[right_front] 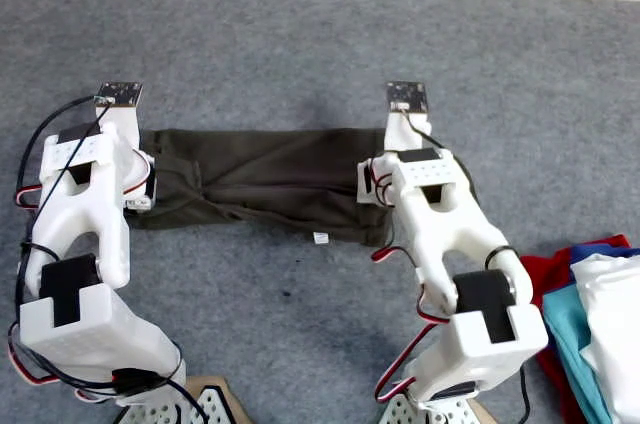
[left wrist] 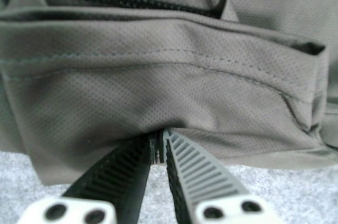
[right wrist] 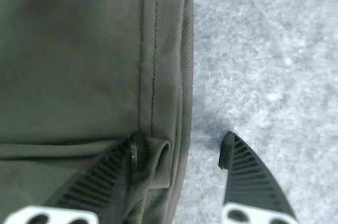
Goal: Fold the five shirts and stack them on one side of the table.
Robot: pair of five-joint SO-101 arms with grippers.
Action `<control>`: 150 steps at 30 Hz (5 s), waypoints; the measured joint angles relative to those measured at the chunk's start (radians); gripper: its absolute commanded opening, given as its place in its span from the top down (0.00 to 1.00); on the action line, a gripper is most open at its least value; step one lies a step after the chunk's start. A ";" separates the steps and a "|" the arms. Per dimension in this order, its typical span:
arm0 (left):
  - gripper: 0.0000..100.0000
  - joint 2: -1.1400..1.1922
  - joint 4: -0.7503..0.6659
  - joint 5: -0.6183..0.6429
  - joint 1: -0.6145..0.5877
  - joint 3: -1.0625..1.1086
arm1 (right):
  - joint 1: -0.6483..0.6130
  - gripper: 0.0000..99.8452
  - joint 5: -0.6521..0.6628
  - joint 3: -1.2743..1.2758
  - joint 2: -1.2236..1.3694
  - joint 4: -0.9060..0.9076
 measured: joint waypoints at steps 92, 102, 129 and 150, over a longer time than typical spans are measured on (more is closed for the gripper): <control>0.96 -0.069 -0.074 0.264 -0.195 -0.054 | -0.664 0.76 0.044 -1.002 0.440 0.262; 0.96 -0.069 -0.074 0.264 -0.195 -0.054 | -0.646 0.90 0.133 -1.238 0.440 0.519; 0.96 -0.069 -0.074 0.264 -0.180 -0.054 | -0.443 0.99 0.006 -0.942 0.440 0.373; 0.96 -0.069 -0.095 0.264 -0.180 -0.037 | -0.718 0.99 0.000 -0.928 0.430 0.543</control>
